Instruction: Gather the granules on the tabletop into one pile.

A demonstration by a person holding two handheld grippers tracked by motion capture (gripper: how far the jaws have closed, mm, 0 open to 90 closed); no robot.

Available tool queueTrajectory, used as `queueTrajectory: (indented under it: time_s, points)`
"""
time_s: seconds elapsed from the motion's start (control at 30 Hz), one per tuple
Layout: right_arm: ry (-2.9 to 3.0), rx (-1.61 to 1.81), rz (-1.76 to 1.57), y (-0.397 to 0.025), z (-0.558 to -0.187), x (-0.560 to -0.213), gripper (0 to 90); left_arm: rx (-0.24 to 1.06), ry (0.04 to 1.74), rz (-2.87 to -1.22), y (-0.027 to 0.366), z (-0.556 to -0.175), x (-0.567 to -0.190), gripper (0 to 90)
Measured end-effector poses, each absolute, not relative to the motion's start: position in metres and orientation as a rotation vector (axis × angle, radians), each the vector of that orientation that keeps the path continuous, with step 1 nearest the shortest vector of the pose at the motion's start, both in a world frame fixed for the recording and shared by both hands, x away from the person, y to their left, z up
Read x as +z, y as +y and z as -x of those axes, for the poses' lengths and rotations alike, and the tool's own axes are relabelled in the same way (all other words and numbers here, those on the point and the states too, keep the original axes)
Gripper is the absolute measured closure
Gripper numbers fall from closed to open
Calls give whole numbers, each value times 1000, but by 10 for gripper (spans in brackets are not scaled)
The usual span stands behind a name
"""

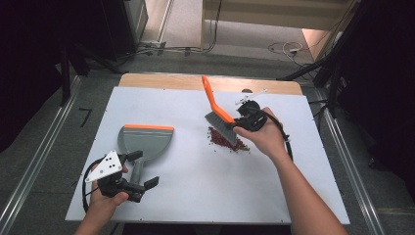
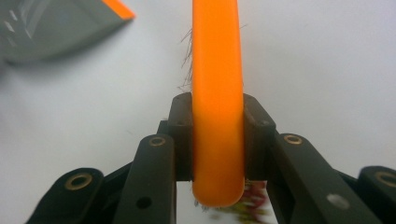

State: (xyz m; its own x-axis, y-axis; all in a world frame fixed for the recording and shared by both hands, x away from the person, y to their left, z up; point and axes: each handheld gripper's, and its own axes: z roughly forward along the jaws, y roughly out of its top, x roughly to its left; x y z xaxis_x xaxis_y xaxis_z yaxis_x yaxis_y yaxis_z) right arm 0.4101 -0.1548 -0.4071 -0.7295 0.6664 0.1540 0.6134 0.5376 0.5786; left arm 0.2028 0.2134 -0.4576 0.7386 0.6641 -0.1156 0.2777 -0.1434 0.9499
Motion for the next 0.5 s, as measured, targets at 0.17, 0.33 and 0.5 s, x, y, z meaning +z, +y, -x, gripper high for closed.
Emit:
queueTrajectory:
  time_s: [0.17,0.33,0.5]
  points:
    - [2646,1010,-1304,-135,-402,-426,681,396,750,-1731,213,-202,-458,0]
    - [2571,1088,-1462,-117,-396,-442,681,395,751,-1730,214,-203,-458,0]
    - [2504,1072,-1560,-113,-395,-454,681,395,751,-1732,215,-202,-458,0]
